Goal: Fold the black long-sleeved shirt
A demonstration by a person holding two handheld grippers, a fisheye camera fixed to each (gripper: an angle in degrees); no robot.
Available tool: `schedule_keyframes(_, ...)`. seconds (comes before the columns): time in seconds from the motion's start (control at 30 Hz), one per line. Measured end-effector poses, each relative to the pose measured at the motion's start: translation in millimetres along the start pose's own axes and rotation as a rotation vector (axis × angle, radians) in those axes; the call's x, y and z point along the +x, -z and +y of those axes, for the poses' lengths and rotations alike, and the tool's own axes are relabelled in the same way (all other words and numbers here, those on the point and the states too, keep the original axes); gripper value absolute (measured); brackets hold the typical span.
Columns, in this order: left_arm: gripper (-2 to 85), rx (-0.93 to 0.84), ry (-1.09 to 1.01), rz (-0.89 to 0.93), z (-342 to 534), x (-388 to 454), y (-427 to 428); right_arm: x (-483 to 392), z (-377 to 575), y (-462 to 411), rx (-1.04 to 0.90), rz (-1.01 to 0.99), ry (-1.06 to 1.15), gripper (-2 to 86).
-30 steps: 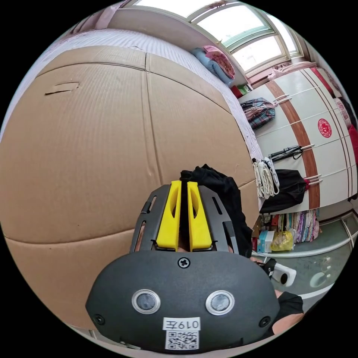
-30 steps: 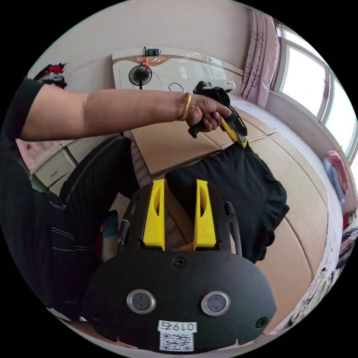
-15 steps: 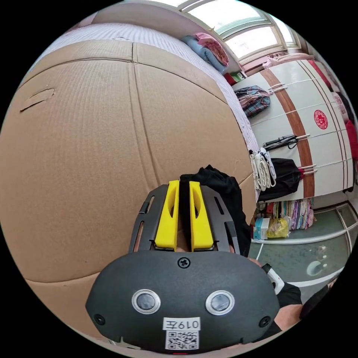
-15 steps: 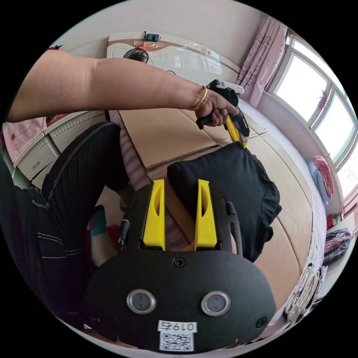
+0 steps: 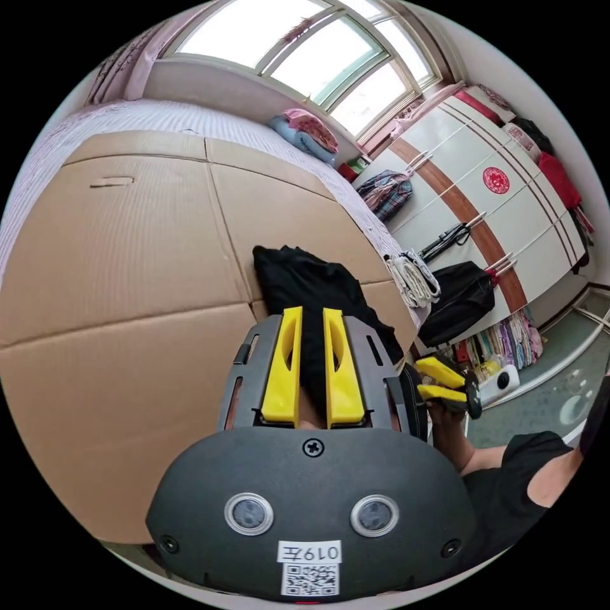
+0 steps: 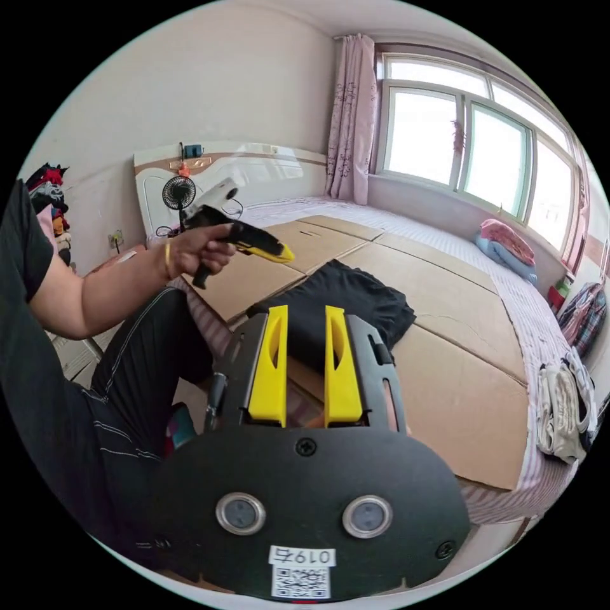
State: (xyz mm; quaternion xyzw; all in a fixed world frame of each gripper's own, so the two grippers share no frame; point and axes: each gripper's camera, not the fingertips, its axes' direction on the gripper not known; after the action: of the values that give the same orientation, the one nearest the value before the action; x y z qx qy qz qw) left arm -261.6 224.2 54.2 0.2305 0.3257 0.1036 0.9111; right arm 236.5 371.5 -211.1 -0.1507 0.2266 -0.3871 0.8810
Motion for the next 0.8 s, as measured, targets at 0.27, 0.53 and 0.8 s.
schedule_keyframes(0.27,5.9,0.125,-0.616,-0.656,160,242,41,-45,81,-37,-0.211,0.320,0.350,10.4)
schedule_keyframes(0.53,5.4,0.182,-0.620,-0.585,150,315,110,-79,118,-55,-0.019,0.478,0.325,7.2)
schedule_keyframes(0.8,1.2,0.685,-0.291,-0.171,97,336,264,-103,126,3,0.381,0.199,0.059,0.2)
